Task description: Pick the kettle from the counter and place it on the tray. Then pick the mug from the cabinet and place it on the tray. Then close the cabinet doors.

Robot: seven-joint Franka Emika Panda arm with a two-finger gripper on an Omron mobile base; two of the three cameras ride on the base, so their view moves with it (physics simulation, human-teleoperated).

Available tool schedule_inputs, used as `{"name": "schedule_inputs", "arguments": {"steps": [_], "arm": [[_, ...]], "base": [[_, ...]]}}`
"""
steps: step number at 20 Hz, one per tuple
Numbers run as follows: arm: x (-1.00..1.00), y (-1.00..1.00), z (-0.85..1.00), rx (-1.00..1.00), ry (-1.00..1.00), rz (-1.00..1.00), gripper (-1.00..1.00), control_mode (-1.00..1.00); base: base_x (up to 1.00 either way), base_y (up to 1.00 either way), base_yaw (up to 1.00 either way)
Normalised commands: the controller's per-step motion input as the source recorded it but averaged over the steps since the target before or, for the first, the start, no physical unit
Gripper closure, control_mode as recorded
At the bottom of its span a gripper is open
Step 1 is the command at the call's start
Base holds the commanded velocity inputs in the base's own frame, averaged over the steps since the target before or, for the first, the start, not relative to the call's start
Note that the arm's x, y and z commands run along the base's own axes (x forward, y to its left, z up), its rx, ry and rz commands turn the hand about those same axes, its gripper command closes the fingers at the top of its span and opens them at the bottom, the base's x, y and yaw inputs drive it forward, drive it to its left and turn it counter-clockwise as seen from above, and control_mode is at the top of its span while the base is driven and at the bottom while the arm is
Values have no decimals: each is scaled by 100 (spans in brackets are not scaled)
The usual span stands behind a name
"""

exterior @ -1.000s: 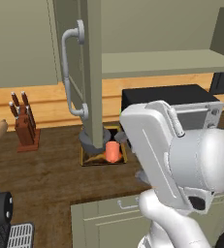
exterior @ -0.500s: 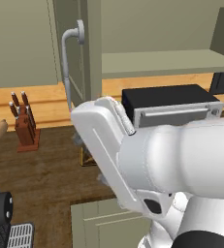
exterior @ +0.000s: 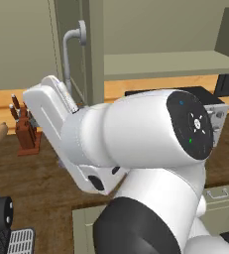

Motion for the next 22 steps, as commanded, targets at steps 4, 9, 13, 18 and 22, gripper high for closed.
{"name": "schedule_inputs", "arguments": {"steps": [4, 9, 13, 18, 22], "arm": [[75, 31, 5, 0, -8, -11, -100, -100], [64, 5, 0, 3, -3, -9, -100, -100], [53, -23, 0, 10, -6, -4, -100, -100], [26, -45, 0, 13, -6, -12, -100, -100], [33, -38, 0, 11, -4, -17, -100, -100]], "base": [[0, 0, 0], [0, 0, 0], [0, 0, 0], [0, 0, 0], [0, 0, 0]]}}
